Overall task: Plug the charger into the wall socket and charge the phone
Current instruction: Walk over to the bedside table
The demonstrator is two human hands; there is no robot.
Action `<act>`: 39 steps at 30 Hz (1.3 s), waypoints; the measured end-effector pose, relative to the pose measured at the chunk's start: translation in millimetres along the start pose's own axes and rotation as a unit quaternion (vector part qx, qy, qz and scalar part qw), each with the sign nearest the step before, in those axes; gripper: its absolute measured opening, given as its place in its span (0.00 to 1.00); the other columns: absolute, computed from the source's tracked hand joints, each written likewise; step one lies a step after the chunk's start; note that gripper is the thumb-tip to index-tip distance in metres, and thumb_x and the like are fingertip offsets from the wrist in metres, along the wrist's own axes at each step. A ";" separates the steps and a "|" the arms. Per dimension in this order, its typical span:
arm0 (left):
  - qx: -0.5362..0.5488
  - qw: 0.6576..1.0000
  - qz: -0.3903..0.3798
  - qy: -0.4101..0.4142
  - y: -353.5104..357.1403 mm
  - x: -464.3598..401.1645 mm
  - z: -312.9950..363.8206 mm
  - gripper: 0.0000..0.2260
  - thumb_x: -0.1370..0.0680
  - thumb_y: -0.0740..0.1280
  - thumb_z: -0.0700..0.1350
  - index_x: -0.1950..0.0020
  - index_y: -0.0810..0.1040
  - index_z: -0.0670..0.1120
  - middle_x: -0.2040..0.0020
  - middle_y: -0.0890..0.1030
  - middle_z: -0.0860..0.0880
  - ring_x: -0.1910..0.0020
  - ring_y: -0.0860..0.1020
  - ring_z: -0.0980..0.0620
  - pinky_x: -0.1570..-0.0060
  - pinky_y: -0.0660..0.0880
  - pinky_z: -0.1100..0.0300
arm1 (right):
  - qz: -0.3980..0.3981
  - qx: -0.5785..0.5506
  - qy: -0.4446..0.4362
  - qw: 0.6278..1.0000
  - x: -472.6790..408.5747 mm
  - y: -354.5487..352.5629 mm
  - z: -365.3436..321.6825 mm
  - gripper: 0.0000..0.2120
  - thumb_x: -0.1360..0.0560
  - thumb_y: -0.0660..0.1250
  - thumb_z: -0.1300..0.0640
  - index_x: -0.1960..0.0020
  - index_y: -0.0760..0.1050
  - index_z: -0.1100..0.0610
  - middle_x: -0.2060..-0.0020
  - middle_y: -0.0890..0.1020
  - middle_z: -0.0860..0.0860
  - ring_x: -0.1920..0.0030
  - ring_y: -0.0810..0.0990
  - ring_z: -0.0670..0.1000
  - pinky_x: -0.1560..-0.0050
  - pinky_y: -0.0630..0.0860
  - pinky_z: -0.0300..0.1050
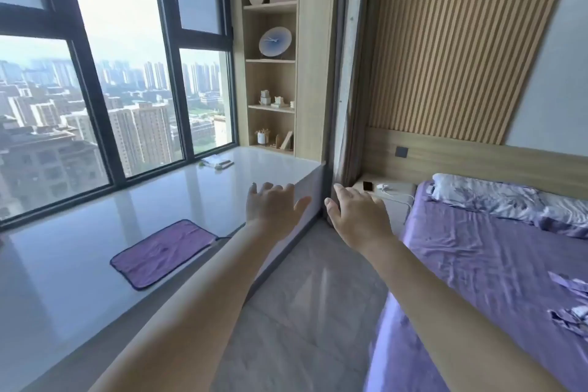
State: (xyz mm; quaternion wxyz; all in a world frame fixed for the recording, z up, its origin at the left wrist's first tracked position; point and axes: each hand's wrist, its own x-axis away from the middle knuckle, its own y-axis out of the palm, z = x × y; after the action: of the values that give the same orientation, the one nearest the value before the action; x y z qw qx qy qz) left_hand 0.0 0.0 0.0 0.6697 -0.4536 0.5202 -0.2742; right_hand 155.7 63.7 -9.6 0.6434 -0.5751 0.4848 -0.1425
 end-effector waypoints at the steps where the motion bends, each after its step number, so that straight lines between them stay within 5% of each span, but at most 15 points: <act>1: 0.002 1.000 -0.008 0.007 4.1 -0.1 -8.6 0.27 0.22 0.50 0.64 0.38 0.75 0.48 0.44 0.83 0.45 0.41 0.77 0.44 0.34 0.64 0.45 | -0.005 0.002 0.013 1.000 -0.4 5.7 -6.7 0.23 0.21 0.50 0.45 0.31 0.66 0.56 0.38 0.78 0.55 0.39 0.75 0.58 0.41 0.68 0.54; 9: 0.029 0.994 -0.067 0.082 66.5 6.7 -58.0 0.25 0.22 0.50 0.63 0.47 0.79 0.49 0.51 0.84 0.49 0.49 0.79 0.46 0.45 0.69 0.54 | -0.097 0.015 0.084 0.992 9.5 65.4 -40.4 0.22 0.20 0.49 0.45 0.33 0.66 0.56 0.39 0.79 0.55 0.39 0.74 0.59 0.44 0.68 0.54; 13: 0.056 0.987 -0.109 0.107 87.9 15.1 -65.6 0.19 0.21 0.52 0.59 0.63 0.73 0.50 0.58 0.83 0.49 0.54 0.79 0.45 0.51 0.69 0.54 | -0.139 0.017 0.110 0.984 21.7 95.9 -50.8 0.21 0.20 0.49 0.45 0.38 0.69 0.57 0.41 0.80 0.55 0.40 0.74 0.59 0.45 0.68 0.53; 19: -0.053 0.959 -0.193 0.201 126.1 15.8 -65.2 0.09 0.24 0.56 0.43 0.52 0.75 0.50 0.69 0.67 0.52 0.69 0.69 0.46 0.72 0.51 0.58 | -0.200 0.007 0.140 0.970 30.4 142.5 -44.8 0.22 0.20 0.49 0.44 0.34 0.68 0.56 0.39 0.79 0.54 0.38 0.73 0.58 0.43 0.69 0.53; 24: -0.042 0.950 -0.251 0.182 176.5 8.0 -60.7 0.11 0.25 0.55 0.41 0.51 0.76 0.50 0.66 0.74 0.50 0.73 0.66 0.48 0.72 0.52 0.58 | -0.248 0.003 0.151 0.957 31.3 186.3 -24.4 0.23 0.20 0.50 0.44 0.31 0.65 0.55 0.39 0.79 0.55 0.38 0.74 0.58 0.43 0.70 0.52; 31: 0.001 0.941 -0.323 0.103 240.3 -4.1 -41.4 0.15 0.21 0.52 0.49 0.52 0.78 0.51 0.69 0.70 0.51 0.68 0.70 0.46 0.61 0.62 0.53 | -0.304 -0.029 0.180 0.935 31.7 236.3 8.6 0.21 0.21 0.50 0.44 0.36 0.69 0.55 0.40 0.79 0.53 0.38 0.74 0.57 0.42 0.69 0.52; 35: 0.037 0.931 -0.358 0.052 273.9 -6.6 -33.5 0.20 0.23 0.50 0.56 0.64 0.74 0.47 0.63 0.81 0.47 0.61 0.76 0.43 0.56 0.63 0.53 | -0.330 -0.030 0.185 0.925 26.2 258.7 25.7 0.21 0.21 0.50 0.45 0.37 0.71 0.55 0.40 0.80 0.54 0.38 0.74 0.57 0.40 0.68 0.52; 39: 0.061 0.923 -0.378 0.028 295.1 -14.1 -33.5 0.22 0.24 0.51 0.59 0.72 0.66 0.47 0.70 0.74 0.51 0.65 0.73 0.46 0.56 0.62 0.54 | -0.343 -0.031 0.193 0.919 14.8 273.3 36.2 0.20 0.21 0.51 0.45 0.40 0.73 0.56 0.42 0.80 0.54 0.39 0.74 0.57 0.42 0.68 0.51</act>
State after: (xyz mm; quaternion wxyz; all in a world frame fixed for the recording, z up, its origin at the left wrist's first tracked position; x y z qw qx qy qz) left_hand -66.9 130.3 -258.8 0.5279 -0.5666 0.3111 -0.5509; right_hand 89.2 155.9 -261.2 0.4313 -0.6868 0.3770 -0.4474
